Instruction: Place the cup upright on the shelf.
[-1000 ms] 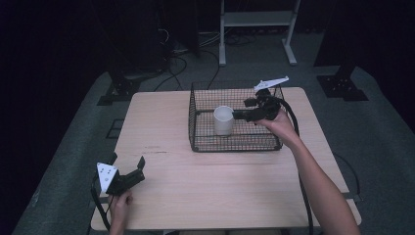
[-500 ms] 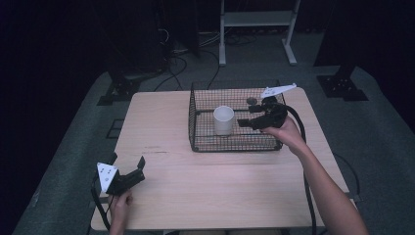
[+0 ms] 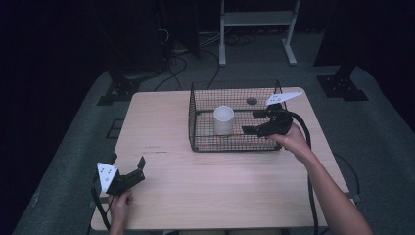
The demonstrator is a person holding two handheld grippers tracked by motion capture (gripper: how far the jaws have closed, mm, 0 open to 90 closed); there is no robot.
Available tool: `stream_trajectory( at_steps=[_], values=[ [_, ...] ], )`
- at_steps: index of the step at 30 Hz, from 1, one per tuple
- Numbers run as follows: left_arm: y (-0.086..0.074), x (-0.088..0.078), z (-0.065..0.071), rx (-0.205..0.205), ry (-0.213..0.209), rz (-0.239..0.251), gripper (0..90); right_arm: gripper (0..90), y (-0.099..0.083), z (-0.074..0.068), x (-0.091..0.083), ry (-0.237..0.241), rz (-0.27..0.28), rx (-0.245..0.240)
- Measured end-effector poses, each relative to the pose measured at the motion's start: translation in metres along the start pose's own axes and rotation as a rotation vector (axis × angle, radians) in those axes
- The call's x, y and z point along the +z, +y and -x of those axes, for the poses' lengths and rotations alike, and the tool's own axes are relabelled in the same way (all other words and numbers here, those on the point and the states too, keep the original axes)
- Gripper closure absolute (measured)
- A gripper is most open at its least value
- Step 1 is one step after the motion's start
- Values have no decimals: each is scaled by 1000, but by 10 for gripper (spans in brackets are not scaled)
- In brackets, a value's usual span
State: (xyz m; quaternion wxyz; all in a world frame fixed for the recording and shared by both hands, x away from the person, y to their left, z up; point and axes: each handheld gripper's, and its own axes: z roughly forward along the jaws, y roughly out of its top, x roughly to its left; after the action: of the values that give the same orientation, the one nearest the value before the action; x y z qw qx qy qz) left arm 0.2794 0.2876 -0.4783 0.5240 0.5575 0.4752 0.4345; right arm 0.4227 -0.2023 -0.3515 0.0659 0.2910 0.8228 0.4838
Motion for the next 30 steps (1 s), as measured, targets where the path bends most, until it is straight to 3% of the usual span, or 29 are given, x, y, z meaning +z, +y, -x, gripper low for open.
stream_trajectory(
  at_steps=[16,30],
  values=[
    [0,0,1,4,2,-1,0,134,-26,-14,-15,21,32,-14],
    [0,0,1,5,3,-2,0,134,-50,-28,-33,8,53,-37]
  ],
)
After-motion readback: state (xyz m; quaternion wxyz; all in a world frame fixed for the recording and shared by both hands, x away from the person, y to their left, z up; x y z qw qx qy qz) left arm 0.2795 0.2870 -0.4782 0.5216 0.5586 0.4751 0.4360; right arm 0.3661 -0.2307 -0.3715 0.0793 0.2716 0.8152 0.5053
